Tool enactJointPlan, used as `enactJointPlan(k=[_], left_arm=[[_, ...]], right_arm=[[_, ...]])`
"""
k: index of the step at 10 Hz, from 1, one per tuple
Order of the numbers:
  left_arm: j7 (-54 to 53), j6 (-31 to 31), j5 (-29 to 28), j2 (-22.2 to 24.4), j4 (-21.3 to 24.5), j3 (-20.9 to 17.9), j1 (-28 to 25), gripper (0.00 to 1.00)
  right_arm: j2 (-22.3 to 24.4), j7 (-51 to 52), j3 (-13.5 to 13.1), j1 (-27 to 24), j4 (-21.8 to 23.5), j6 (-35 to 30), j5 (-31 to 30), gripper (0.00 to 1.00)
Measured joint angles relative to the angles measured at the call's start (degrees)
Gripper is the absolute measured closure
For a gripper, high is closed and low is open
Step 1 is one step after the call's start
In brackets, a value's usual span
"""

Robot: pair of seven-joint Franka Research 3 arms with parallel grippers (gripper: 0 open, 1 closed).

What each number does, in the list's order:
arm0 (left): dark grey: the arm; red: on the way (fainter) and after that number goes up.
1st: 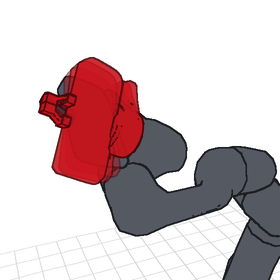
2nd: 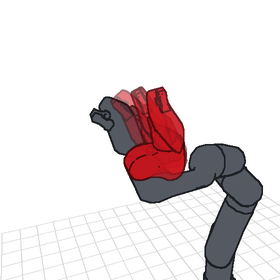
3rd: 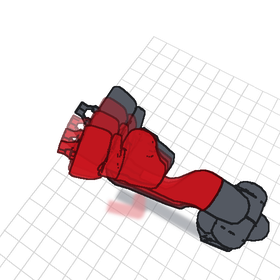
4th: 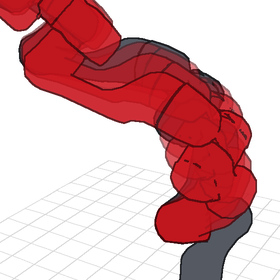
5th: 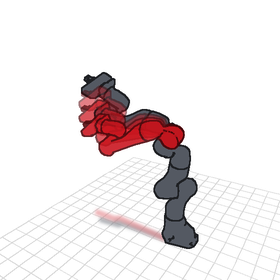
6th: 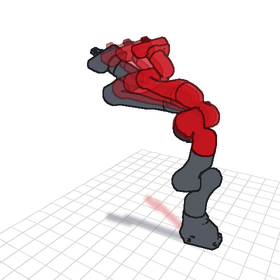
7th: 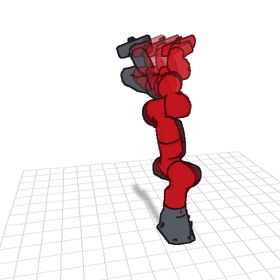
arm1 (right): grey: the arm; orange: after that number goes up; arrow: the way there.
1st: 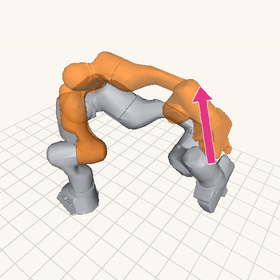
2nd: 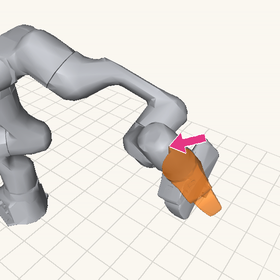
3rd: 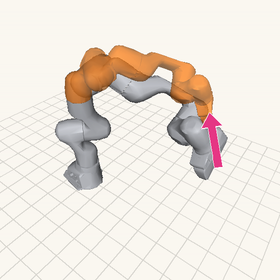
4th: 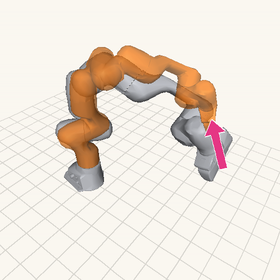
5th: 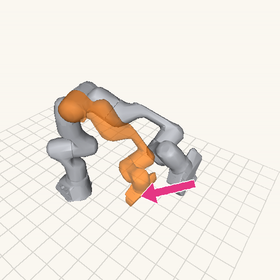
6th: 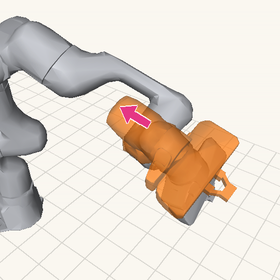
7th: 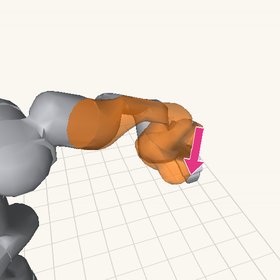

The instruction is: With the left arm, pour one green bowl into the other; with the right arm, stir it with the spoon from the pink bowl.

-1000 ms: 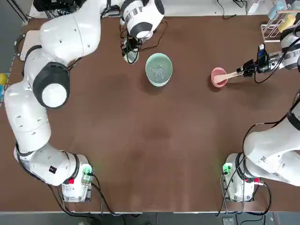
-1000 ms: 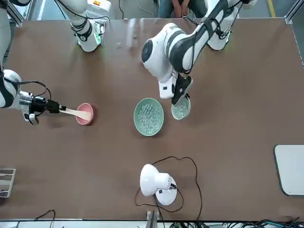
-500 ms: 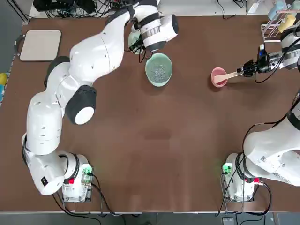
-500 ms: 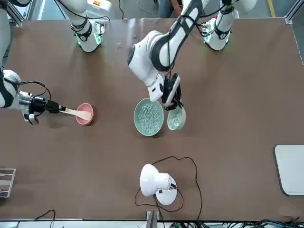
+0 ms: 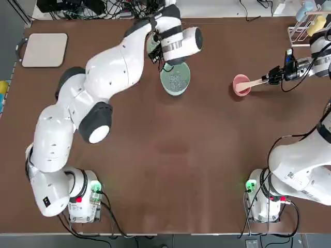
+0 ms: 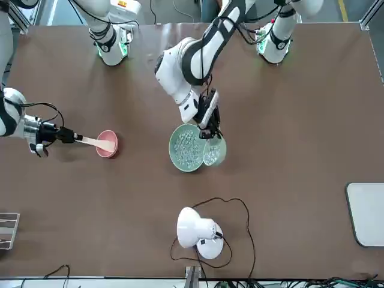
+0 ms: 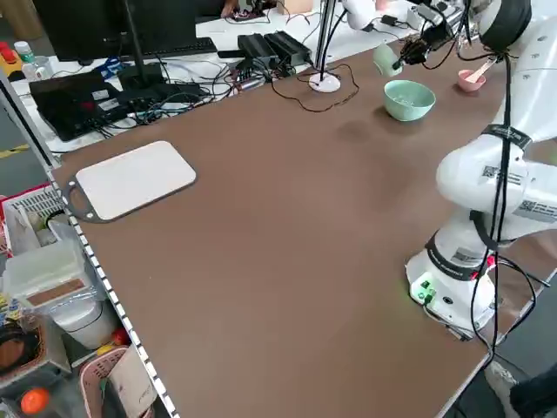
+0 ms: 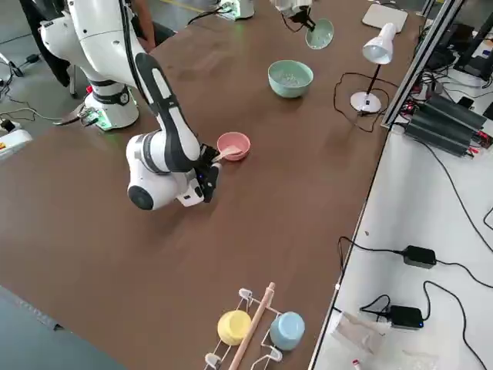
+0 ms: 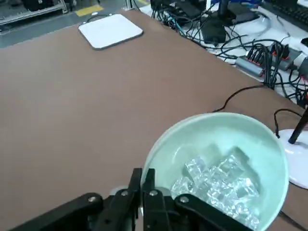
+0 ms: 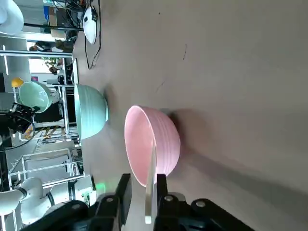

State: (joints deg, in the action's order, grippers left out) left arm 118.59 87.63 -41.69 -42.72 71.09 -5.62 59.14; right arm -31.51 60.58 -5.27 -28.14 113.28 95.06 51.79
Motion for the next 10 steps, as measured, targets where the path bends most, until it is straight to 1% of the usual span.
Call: enactJointPlan(k=[1,2,3,5,6,7,8,10], left_arm=[[2.3,0.1,-1.5,-2.3,0.0,-2.5,3.0,0.96],[4.3,0.2,-2.8,-4.2,-0.2,-4.2,5.5,0.96],[5.9,0.2,-4.2,-5.2,-0.6,-4.6,7.0,0.96],[9.1,0.2,-8.6,-5.7,-0.9,-5.0,9.6,0.96],[11.0,0.2,-10.7,-6.4,-0.9,-6.3,11.4,0.96],[12.3,0.2,-12.3,-7.8,-0.9,-8.3,13.3,0.96],[12.9,0.2,-13.5,-9.3,-0.9,-9.3,14.3,0.96],[13.2,-1.2,-18.0,-12.0,-0.9,-9.5,15.0,0.96]], right_arm=[[0.0,0.0,0.0,0.0,0.0,0.0,0.0,0.76],[0.0,0.0,0.0,0.0,-0.1,0.0,0.0,0.80],[0.0,0.0,0.0,0.0,-0.1,0.1,0.0,0.81],[-0.3,0.0,0.0,0.0,-0.1,0.1,0.0,0.84],[-0.4,0.0,0.0,0.0,-0.1,0.2,0.0,0.85],[-0.5,0.1,0.0,0.0,-0.1,0.2,0.0,0.93],[-0.5,0.1,0.0,0.0,-0.2,0.2,0.0,0.94],[-0.5,0.1,0.0,-0.1,-0.2,0.3,0.0,0.95]])
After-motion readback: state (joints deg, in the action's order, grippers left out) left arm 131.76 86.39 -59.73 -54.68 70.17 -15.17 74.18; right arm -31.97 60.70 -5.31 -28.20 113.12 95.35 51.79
